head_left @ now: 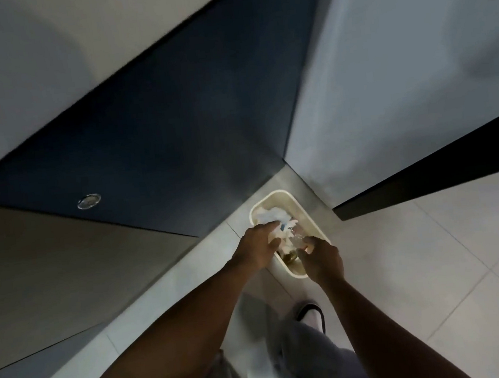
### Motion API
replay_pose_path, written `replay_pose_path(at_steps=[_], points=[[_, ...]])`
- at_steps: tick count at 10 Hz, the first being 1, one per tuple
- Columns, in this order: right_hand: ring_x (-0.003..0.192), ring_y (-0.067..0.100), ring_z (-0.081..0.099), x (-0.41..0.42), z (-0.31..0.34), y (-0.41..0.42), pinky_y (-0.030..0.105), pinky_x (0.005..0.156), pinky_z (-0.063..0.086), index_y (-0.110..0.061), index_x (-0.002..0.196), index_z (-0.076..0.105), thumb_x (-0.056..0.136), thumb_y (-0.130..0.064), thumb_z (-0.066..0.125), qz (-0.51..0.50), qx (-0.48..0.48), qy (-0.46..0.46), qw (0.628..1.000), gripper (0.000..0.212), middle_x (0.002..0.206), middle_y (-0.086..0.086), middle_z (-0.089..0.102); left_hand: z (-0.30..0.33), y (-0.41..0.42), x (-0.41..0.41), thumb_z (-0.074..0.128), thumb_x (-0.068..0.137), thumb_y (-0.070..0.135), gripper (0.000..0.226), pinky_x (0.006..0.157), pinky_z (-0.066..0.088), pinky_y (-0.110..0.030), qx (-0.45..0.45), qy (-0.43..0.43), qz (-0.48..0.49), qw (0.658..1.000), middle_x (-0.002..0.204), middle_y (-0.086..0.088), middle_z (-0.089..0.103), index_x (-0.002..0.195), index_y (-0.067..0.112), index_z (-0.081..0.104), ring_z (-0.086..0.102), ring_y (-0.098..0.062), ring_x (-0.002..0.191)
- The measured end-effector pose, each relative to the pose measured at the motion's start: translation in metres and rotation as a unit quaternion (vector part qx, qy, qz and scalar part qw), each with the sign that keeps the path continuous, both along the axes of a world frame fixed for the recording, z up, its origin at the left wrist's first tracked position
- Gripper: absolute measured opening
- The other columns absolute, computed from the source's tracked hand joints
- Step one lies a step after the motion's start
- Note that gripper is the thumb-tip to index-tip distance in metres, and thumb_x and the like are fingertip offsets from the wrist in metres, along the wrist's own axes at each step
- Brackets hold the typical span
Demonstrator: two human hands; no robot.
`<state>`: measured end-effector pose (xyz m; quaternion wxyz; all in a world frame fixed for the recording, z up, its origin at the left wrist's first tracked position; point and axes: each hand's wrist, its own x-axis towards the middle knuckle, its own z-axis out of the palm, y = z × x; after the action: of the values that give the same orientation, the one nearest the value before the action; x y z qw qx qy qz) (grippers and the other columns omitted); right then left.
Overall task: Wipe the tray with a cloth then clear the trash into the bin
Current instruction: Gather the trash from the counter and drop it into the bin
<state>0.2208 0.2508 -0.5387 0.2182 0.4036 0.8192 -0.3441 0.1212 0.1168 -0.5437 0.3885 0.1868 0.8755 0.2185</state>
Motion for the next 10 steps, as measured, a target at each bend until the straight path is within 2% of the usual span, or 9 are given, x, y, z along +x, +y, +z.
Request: replay_pose_path(at_steps=[1, 2, 3, 4, 5, 6, 7, 9, 10], points=[[0.107, 0.024, 0.065, -0.002, 0.041, -0.001, 0.032, 0.091, 0.05, -0.023, 0.121, 0.066, 0.091, -0.038, 0.061, 0.013, -0.002, 0.017, 1.0, 0.034, 0.119, 0.004, 0.07, 0.034, -0.007, 0.004, 0.057, 0.1, 0.031, 0.05, 0.11, 0.042, -0.033, 0.003, -0.014, 0.008, 1.0, 0.146, -0.007, 0.053, 0.148, 0.026, 0.046, 0.053, -0.026, 0.13], [0.106, 0.023, 0.065, -0.007, 0.094, 0.003, 0.026, 0.087, 0.048, -0.023, 0.119, 0.067, 0.091, -0.038, 0.062, 0.032, 0.006, 0.028, 0.999, 0.031, 0.117, 0.003, 0.07, 0.083, -0.003, 0.001, 0.053, 0.1, 0.016, 0.049, 0.113, 0.034, -0.026, 0.037, -0.036, -0.011, 0.999, 0.152, -0.004, 0.047, 0.148, 0.025, 0.047, 0.047, -0.024, 0.137], [0.103, 0.019, 0.066, -0.014, 0.142, 0.016, 0.02, 0.081, 0.042, -0.021, 0.119, 0.066, 0.094, -0.035, 0.06, 0.059, 0.02, 0.049, 0.997, 0.029, 0.118, 0.002, 0.069, 0.123, 0.008, -0.01, 0.047, 0.096, -0.005, 0.056, 0.1, 0.04, -0.013, 0.092, -0.078, 0.004, 0.993, 0.152, -0.007, 0.045, 0.147, 0.02, 0.048, 0.051, -0.023, 0.132], [0.101, 0.014, 0.065, -0.017, 0.168, 0.032, 0.018, 0.081, 0.04, -0.017, 0.121, 0.066, 0.095, -0.026, 0.06, 0.066, 0.03, 0.07, 0.995, 0.028, 0.124, 0.001, 0.067, 0.134, 0.018, -0.016, 0.045, 0.096, -0.007, 0.056, 0.081, 0.037, 0.002, 0.107, -0.072, 0.047, 0.991, 0.146, -0.001, 0.05, 0.146, 0.019, 0.05, 0.056, -0.019, 0.124], [0.1, 0.011, 0.063, -0.017, 0.181, 0.04, 0.011, 0.076, 0.037, -0.013, 0.121, 0.066, 0.097, -0.024, 0.058, 0.074, 0.04, 0.077, 0.994, 0.028, 0.126, 0.003, 0.066, 0.133, 0.02, -0.012, 0.051, 0.099, 0.002, 0.043, 0.081, 0.044, -0.01, 0.092, -0.098, 0.063, 0.989, 0.125, -0.009, 0.057, 0.142, 0.008, 0.05, 0.058, -0.024, 0.112], [0.094, 0.009, 0.061, -0.02, 0.175, 0.042, 0.012, 0.074, 0.039, -0.013, 0.12, 0.067, 0.098, -0.023, 0.057, 0.081, 0.038, 0.092, 0.992, 0.026, 0.123, 0.003, 0.067, 0.106, 0.013, -0.014, 0.051, 0.096, 0.002, 0.05, 0.095, 0.03, -0.015, 0.026, -0.026, -0.04, 0.999, 0.143, -0.009, 0.053, 0.143, 0.016, 0.051, 0.05, -0.025, 0.131], [0.098, 0.012, 0.065, -0.02, 0.154, 0.043, 0.016, 0.079, 0.044, -0.012, 0.119, 0.067, 0.097, -0.02, 0.058, 0.072, 0.032, 0.11, 0.991, 0.025, 0.12, 0.004, 0.068, 0.079, 0.015, -0.012, 0.048, 0.095, 0.001, 0.051, 0.1, 0.03, -0.015, 0.027, -0.024, -0.032, 0.999, 0.149, -0.008, 0.049, 0.143, 0.019, 0.052, 0.046, -0.023, 0.137], [0.077, 0.002, 0.06, -0.015, 0.079, 0.043, 0.0, 0.059, 0.036, -0.016, 0.114, 0.069, 0.095, -0.018, 0.06, 0.055, 0.027, 0.095, 0.994, 0.021, 0.114, 0.001, 0.07, 0.003, 0.019, -0.006, 0.051, 0.096, 0.004, 0.048, 0.108, 0.037, -0.024, -0.013, -0.056, -0.079, 0.995, 0.147, -0.007, 0.051, 0.141, 0.02, 0.054, 0.048, -0.023, 0.135], [0.084, 0.008, 0.066, -0.015, 0.06, 0.04, 0.005, 0.068, 0.042, -0.02, 0.115, 0.069, 0.094, -0.021, 0.058, 0.061, 0.013, 0.078, 0.995, 0.023, 0.112, -0.002, 0.071, -0.019, 0.014, -0.001, 0.048, 0.097, 0.012, 0.049, 0.108, 0.041, -0.03, -0.044, -0.08, -0.074, 0.993, 0.149, -0.005, 0.048, 0.145, 0.021, 0.047, 0.05, -0.025, 0.133]])
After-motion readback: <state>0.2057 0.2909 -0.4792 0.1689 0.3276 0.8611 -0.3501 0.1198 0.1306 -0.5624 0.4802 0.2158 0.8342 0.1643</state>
